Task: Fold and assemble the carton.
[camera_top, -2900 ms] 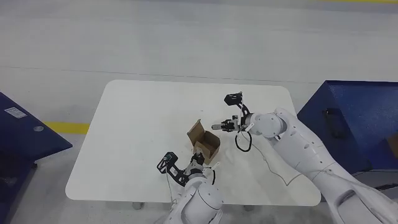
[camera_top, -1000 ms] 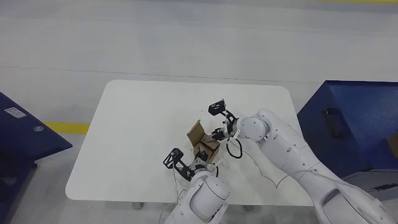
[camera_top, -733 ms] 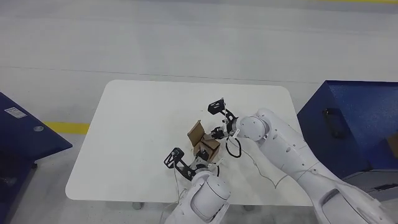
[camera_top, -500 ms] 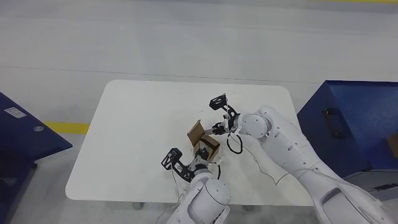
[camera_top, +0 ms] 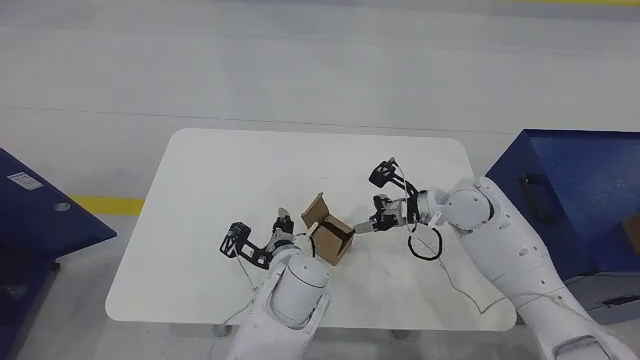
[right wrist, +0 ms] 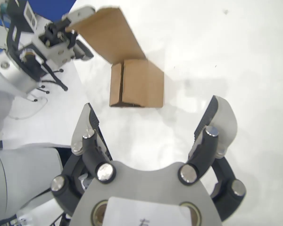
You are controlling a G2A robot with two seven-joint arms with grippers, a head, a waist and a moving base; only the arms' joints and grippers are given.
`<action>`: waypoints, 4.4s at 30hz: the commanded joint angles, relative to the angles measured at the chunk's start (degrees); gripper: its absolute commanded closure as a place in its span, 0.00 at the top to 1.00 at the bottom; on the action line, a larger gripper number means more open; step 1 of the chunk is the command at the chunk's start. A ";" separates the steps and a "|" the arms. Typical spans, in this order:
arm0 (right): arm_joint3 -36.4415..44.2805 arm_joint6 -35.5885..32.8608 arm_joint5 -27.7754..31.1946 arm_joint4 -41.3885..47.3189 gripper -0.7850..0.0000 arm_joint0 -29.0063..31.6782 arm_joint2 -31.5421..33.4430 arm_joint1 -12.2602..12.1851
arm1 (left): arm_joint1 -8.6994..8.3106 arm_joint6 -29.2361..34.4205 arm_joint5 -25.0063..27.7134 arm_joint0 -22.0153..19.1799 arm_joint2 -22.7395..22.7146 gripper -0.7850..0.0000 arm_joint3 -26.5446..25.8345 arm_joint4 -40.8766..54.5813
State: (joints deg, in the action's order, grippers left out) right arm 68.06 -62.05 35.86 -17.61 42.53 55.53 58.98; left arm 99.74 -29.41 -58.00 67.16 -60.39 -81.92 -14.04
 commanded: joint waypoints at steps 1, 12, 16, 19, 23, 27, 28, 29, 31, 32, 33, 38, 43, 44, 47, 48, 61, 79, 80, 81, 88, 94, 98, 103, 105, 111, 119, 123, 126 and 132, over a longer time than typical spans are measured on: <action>3.25 -3.78 0.89 -0.28 1.00 2.48 1.72 -1.14 | 0.03 1.76 0.00 -1.17 0.21 1.00 0.98 -0.95; 8.51 -1.53 -12.57 -14.40 1.00 5.05 -0.40 -1.52 | -1.50 11.89 1.83 -0.47 5.29 1.00 0.59 -13.90; 7.26 1.05 -15.12 -16.15 1.00 3.58 -3.19 -0.44 | -1.84 14.23 2.18 1.32 6.44 1.00 -0.54 -16.93; 5.91 2.35 -16.09 -16.63 1.00 2.38 -4.51 0.23 | -2.05 15.50 2.35 2.65 7.20 1.00 -1.24 -19.10; 4.35 3.39 -16.37 -16.61 1.00 0.99 -5.60 0.90 | -2.13 17.35 2.51 3.50 8.71 1.00 -0.77 -21.70; 3.08 4.18 -16.47 -16.07 1.00 -0.03 -5.86 1.32 | -2.02 19.04 3.10 3.85 10.32 1.00 -0.35 -23.70; 2.85 4.26 -16.40 -16.01 1.00 -0.19 -5.91 1.39 | -1.99 19.31 3.08 3.91 10.49 1.00 -0.31 -24.11; 2.67 4.26 -16.34 -15.98 1.00 -0.34 -5.96 1.45 | -1.96 19.30 3.03 3.91 10.55 1.00 -0.27 -24.63; 2.41 4.49 -16.60 -16.07 1.00 -0.67 -5.95 1.56 | -1.86 19.52 2.94 4.02 10.45 1.00 -0.22 -24.97; 2.34 4.56 -16.64 -15.99 1.00 -0.78 -5.94 1.61 | -1.80 19.45 2.71 4.04 10.20 1.00 -0.25 -25.05; 2.34 4.62 -16.47 -15.86 1.00 -0.89 -5.92 1.66 | -1.73 19.24 2.61 4.10 9.97 1.00 -0.31 -25.13; 2.55 4.79 -15.93 -15.28 1.00 -0.93 -5.53 1.70 | -1.53 18.88 3.65 5.01 9.22 1.00 -1.43 -25.41; 2.25 4.60 -15.23 -14.70 1.00 -0.84 -5.12 1.69 | -1.41 17.60 4.45 6.93 8.17 1.00 -3.63 -25.68; 1.99 4.69 -14.95 -14.38 1.00 -0.80 -4.76 1.61 | -1.40 17.48 4.58 7.12 8.12 1.00 -3.87 -25.97; 0.97 4.96 -14.04 -13.36 1.00 -0.40 -2.98 1.14 | -1.33 17.40 4.82 7.77 7.89 1.00 -4.49 -26.53; 0.68 5.07 -13.38 -12.53 1.00 0.00 -2.24 0.93 | -1.29 17.32 4.75 7.94 7.73 1.00 -4.58 -26.61; -3.95 1.56 -12.25 -6.51 1.00 2.35 1.37 -0.29 | -1.31 12.65 6.43 9.34 7.31 1.00 -5.81 -22.22; -12.12 6.19 -17.29 -9.71 1.00 -4.51 -10.76 5.66 | -1.77 16.34 6.79 8.58 12.30 1.00 -4.07 -27.12; -12.37 6.23 -17.30 -9.68 1.00 -4.70 -10.92 5.81 | -1.69 16.57 6.54 8.36 12.27 1.00 -3.70 -27.33; -12.52 6.29 -17.24 -9.55 1.00 -4.91 -10.97 5.93 | -1.60 16.83 6.37 8.12 12.17 1.00 -3.22 -27.39; -12.50 6.52 -15.13 -7.69 1.00 -5.25 -8.91 5.59 | -1.10 17.63 5.72 7.22 10.71 1.00 -1.61 -27.49; -8.94 6.36 -11.88 -3.18 1.00 -3.55 -4.96 4.40 | -0.99 18.83 5.98 7.35 9.93 1.00 -1.29 -28.40; -6.55 5.59 -12.02 -2.41 1.00 -2.43 -4.07 4.01 | -0.97 19.49 6.27 7.37 9.67 1.00 -1.13 -28.77; -5.02 5.71 -13.56 -3.29 1.00 -1.92 -4.26 4.02 | -0.87 19.85 6.25 7.23 9.16 1.00 -0.79 -28.51; -5.11 5.82 -13.95 -3.39 1.00 -1.88 -4.08 3.99 | -0.82 19.86 6.15 7.10 9.08 1.00 -0.52 -28.54; -6.52 6.60 -16.51 -4.44 1.00 -2.07 -2.10 3.45 | -0.79 19.82 6.08 7.09 8.99 1.00 -0.44 -28.43; -3.65 5.44 -13.58 -1.90 1.00 -0.23 1.31 2.29 | -0.61 20.09 5.58 6.57 9.06 1.00 0.74 -28.54; -2.51 4.72 -13.72 -2.05 1.00 0.68 1.62 2.02 | -0.56 20.02 5.65 6.41 9.25 1.00 1.07 -28.32; -2.08 4.31 -13.96 -3.24 1.00 0.89 0.94 2.06 | -0.51 19.87 5.50 6.28 9.31 1.00 1.25 -28.12; -2.51 4.44 -14.24 -4.19 1.00 0.64 -0.31 2.38 | -0.48 19.40 5.61 6.20 9.49 1.00 1.43 -27.64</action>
State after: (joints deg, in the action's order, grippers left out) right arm 65.69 -57.62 21.59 -21.70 43.25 55.38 61.31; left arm 99.27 -9.93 -52.38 73.36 -50.96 -80.52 -41.76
